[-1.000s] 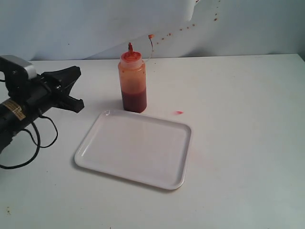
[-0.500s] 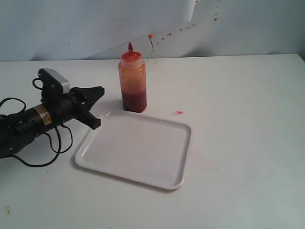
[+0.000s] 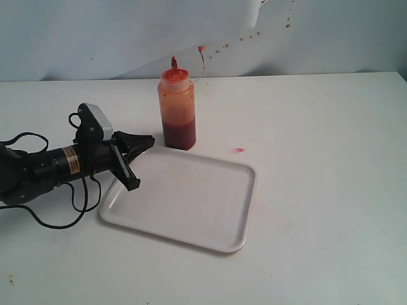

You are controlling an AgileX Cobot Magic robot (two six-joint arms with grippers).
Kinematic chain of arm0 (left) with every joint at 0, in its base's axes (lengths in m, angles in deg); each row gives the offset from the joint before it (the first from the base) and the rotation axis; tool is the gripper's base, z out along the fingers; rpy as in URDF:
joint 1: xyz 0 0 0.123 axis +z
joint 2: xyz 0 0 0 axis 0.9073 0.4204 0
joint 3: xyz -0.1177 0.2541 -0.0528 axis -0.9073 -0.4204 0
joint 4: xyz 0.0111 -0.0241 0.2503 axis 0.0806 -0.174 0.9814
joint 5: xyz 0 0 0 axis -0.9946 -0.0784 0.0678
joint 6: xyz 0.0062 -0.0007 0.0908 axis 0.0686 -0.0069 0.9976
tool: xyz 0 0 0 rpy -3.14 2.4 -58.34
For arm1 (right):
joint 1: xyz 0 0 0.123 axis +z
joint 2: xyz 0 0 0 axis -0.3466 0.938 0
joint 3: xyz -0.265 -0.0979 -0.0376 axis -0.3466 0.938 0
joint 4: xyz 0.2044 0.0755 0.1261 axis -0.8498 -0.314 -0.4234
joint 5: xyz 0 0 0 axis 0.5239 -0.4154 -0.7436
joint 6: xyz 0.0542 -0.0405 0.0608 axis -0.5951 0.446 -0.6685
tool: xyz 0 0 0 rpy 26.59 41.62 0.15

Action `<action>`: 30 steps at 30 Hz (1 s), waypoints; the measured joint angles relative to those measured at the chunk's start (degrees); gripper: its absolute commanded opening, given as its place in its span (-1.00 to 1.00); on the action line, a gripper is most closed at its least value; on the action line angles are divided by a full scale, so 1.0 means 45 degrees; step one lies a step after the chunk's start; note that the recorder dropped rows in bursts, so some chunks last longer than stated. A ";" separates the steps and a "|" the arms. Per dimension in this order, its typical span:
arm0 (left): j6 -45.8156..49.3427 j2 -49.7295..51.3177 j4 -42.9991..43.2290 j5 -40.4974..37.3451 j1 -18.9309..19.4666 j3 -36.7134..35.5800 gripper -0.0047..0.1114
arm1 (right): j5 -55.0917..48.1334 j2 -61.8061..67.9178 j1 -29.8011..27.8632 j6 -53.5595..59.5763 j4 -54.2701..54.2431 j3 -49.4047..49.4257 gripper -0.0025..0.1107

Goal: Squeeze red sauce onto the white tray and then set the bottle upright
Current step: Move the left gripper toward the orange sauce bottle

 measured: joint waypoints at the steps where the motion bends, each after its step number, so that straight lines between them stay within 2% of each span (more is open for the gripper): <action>1: 0.0000 0.0000 0.0000 0.0000 0.0000 0.0000 -0.92 | 0.0000 0.0000 0.0000 0.0000 0.0000 0.0000 -0.96; 5: 0.0000 0.0000 0.0000 0.0000 0.0000 0.0000 -0.83 | 0.0000 0.0000 0.0000 0.0000 0.0000 0.0000 -0.96; 7: 0.0000 0.0000 0.0000 0.0000 0.0000 0.0000 -0.62 | 0.0000 0.0000 0.0000 0.0000 0.0000 0.0000 -0.96; 9: 0.0000 0.0000 0.0000 0.0000 0.0000 0.0008 -0.25 | 0.0000 0.0000 0.0000 0.0000 0.0000 0.0000 -0.96; 13: -0.0694 0.0085 -0.0327 -0.0106 0.0000 0.0055 0.73 | 0.0000 0.0000 0.0000 0.0000 0.0000 0.0000 -0.96; 14: -0.0910 0.0151 -0.0532 -0.0118 0.0000 0.0055 0.88 | 0.0000 0.0000 0.0000 0.0000 0.0000 0.0000 -0.96; 20: -0.1265 0.0447 -0.1078 -0.0223 0.0000 0.0303 0.88 | 0.0000 0.0000 0.0000 0.0000 0.0000 0.0000 -0.96; 27: -0.1295 0.0464 -0.1100 0.1029 0.0000 0.0303 0.88 | 0.0000 0.0000 0.0000 0.0000 0.0000 0.0000 -0.96; 30: -0.1544 0.0495 -0.1100 0.1026 0.0000 0.0552 0.88 | 0.0000 0.0000 0.0000 0.0000 0.0000 0.0000 -0.96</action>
